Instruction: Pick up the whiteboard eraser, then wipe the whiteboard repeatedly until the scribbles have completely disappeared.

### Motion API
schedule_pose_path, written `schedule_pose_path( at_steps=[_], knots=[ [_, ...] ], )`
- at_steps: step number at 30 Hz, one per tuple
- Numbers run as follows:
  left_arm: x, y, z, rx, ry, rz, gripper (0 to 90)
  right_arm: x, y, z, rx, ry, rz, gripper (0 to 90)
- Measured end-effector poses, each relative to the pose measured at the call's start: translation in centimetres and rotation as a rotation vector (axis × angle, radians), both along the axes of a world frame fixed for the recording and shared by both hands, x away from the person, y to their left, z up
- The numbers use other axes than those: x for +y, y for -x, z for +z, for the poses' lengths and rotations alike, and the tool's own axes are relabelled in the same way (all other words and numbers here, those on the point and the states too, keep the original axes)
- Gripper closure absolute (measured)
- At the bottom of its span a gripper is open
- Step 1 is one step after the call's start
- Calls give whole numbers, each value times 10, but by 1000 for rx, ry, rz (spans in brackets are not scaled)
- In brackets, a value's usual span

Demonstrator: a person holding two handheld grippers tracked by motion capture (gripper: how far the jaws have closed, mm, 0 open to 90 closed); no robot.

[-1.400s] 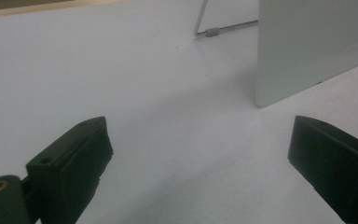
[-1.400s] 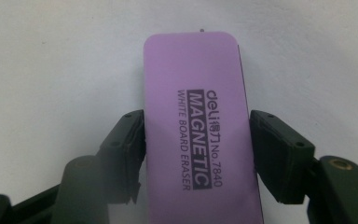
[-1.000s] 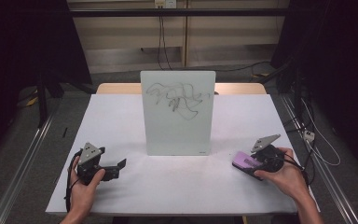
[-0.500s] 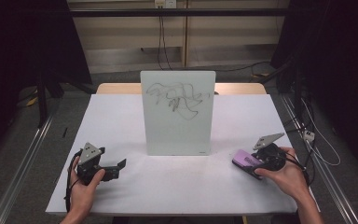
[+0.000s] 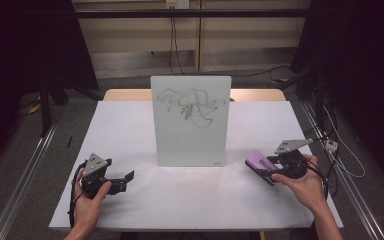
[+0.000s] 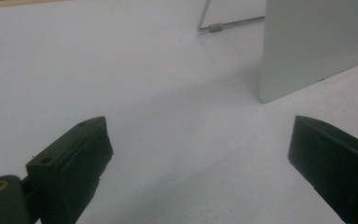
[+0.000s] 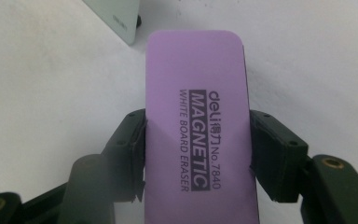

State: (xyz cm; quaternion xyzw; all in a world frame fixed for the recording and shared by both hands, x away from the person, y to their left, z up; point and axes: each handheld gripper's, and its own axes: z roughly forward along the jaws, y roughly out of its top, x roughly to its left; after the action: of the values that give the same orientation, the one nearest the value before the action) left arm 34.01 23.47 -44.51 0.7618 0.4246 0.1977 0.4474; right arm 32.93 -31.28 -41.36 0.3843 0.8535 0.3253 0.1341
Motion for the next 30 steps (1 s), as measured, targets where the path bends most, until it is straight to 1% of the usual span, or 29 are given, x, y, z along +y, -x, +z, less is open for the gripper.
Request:
schedule_pose_path(
  at_steps=[1, 2, 4, 5, 6, 14, 21, 26, 28, 30],
  knots=[
    [0, 0, 0, 1, 2, -2, 55, 2, 0, 1, -13, -18, -4, 415],
    [0, 0, 1, -1, 0, -2, 55, 2, 0, 1, -13, -18, -4, 415],
    [0, 1, 1, -7, 0, -2, 55, 3, 0, 2, -38, -29, -6, 416],
    [0, 1, 1, -7, 1, -8, 55, 5, 1, 2, -42, -39, -11, 415],
    [0, 1, 2, -9, 1, -7, 55, 6, 0, 2, -64, -41, -9, 416],
    [-3, 2, 3, -14, -14, -11, 55, 8, 2, 2, -73, -53, -4, 416],
    [-3, 1, 2, -8, -15, -5, 55, 11, 2, 2, -79, -61, 4, 416],
    [-2, 1, 0, -8, -16, -13, 55, 13, 2, 6, -102, -85, 8, 416],
    [-1, 0, -1, 1, -11, -13, 55, 15, 1, 8, -108, -82, 22, 416],
    [0, 0, -1, 2, -9, -9, 55, 18, 1, 9, -119, -95, 32, 416]
  ],
)
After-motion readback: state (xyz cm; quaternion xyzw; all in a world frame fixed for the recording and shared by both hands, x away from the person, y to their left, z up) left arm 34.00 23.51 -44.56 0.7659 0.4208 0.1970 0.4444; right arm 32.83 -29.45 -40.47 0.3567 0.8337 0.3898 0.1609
